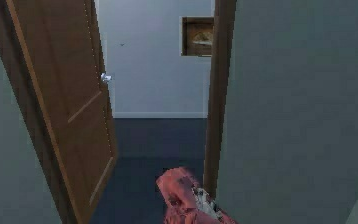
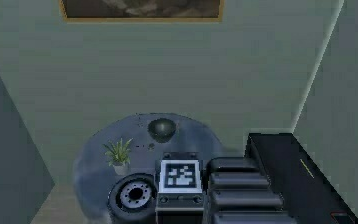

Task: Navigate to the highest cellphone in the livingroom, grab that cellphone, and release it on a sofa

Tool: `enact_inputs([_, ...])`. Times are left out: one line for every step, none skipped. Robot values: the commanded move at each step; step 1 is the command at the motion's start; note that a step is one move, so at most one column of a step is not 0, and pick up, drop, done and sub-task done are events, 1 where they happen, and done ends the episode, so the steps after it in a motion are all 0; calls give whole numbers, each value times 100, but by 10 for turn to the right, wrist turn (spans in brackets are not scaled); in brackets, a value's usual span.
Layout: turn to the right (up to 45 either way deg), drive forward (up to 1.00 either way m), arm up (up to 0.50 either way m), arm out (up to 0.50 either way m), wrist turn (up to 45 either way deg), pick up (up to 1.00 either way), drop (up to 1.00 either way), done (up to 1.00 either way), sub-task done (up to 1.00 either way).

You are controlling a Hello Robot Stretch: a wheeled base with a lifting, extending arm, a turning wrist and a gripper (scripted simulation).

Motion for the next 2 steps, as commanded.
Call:
enact_inputs([-450, 0, 0, 0, 0, 0, 0, 0, 0])
enact_inputs([-450, 0, 0, 0, 0, 0, 0, 0, 0])
